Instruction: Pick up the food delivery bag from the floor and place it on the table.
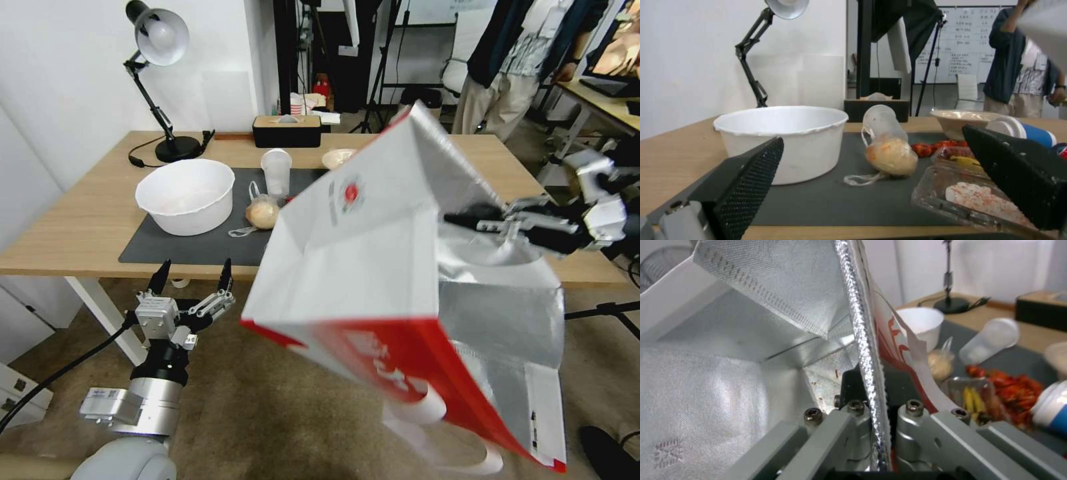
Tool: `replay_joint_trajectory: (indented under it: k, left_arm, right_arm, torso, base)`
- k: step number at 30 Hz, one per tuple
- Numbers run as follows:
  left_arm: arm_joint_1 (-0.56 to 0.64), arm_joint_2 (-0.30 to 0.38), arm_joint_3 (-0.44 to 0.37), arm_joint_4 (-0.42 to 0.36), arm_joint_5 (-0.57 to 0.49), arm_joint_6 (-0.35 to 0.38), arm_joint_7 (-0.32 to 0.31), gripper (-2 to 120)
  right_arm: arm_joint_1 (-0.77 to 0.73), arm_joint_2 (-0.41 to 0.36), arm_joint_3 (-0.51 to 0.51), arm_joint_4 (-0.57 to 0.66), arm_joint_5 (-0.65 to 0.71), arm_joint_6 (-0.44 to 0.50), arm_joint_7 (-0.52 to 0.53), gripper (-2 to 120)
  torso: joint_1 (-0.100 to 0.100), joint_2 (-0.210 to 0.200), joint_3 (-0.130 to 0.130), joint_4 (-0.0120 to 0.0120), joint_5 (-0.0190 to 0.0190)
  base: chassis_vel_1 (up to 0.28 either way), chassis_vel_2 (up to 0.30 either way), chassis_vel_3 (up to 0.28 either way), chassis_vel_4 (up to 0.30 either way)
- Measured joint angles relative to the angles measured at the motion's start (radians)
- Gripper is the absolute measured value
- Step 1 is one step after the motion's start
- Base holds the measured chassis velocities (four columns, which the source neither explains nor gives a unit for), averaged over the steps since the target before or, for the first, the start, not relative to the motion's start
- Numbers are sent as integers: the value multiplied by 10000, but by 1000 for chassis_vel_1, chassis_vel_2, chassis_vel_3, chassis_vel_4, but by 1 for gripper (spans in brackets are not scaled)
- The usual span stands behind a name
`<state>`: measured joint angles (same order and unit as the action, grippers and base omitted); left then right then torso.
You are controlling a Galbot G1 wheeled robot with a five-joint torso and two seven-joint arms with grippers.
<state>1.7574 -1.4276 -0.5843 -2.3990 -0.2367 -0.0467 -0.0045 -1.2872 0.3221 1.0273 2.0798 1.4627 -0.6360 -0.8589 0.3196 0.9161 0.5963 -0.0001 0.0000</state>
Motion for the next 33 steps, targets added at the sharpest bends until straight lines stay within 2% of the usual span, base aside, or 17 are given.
replay_joint_trajectory:
  k: [1,3,4,7,8,10,14,16,18,19,21,22,24,33]
  left_arm:
    - [0,0,1,0,0,0,0,100]
    - [1,-42,35,18,35,-4,0,100]
    - [1,-42,35,18,35,-4,0,100]
    - [13,-70,79,31,108,-5,-1,100]
    - [13,-70,79,31,108,-5,-1,100]
    - [-12,-87,111,76,141,-5,-3,100]
    - [-50,-120,155,133,182,-5,-6,100]
    - [-89,-169,233,224,252,-7,-7,100]
    - [-94,-173,242,237,257,-7,-7,100]
    - [-108,-173,261,272,268,-9,-6,100]
    - [-127,-164,264,299,272,-9,-7,100]
    - [-127,-164,264,299,272,-9,-7,100]
    - [-138,-148,275,320,283,-10,-7,100]
    - [-106,-158,306,328,342,-23,-1,100]
  right_arm:
    - [0,0,21,-8,29,-1,31,0]
    - [71,0,422,-167,1026,-16,996,0]
    - [71,0,422,-167,1026,-16,996,0]
    - [493,-21,539,-424,2373,11,2543,0]
    - [493,-21,539,-424,2373,11,2543,0]
    - [818,-71,623,-738,3342,23,3939,0]
    - [963,-71,728,-986,3793,3,4597,0]
    - [1040,-27,1028,-1342,4310,-24,5513,0]
    - [1067,-26,1066,-1417,4410,-38,5717,0]
    - [1233,-39,1078,-1634,4713,-59,6458,0]
    - [1611,-60,862,-1897,4950,-60,7161,0]
    - [1611,-60,862,-1897,4950,-60,7161,0]
    - [2519,-69,184,-2350,5180,24,8268,0]
    - [3279,-21,-542,-3122,5845,75,10078,0]
  torso:
    - [0,0,0,0,0]
    - [0,-1,-1,0,0]
    - [0,-1,-1,0,0]
    - [-2,-2,-2,1,0]
    - [-2,-2,-2,1,0]
    - [-2,-3,-2,1,0]
    - [-2,-4,-2,1,0]
    - [-2,-5,-2,-1,2]
    - [-2,-4,-2,-1,1]
    - [-3,-4,-3,-2,1]
    - [-4,-5,-3,-1,0]
    - [-4,-5,-3,-1,0]
    - [-3,-6,-3,2,2]
    - [-3,-7,-3,2,0]
  base:
    - [0,0,0,0]
    - [0,0,0,0]
    - [0,0,0,0]
    - [0,0,0,0]
    - [0,0,0,0]
    - [0,0,0,0]
    - [0,0,0,0]
    - [0,0,0,0]
    - [0,0,0,0]
    - [0,0,0,0]
    - [0,0,0,0]
    - [0,0,0,0]
    - [0,0,0,0]
    - [0,0,0,0]
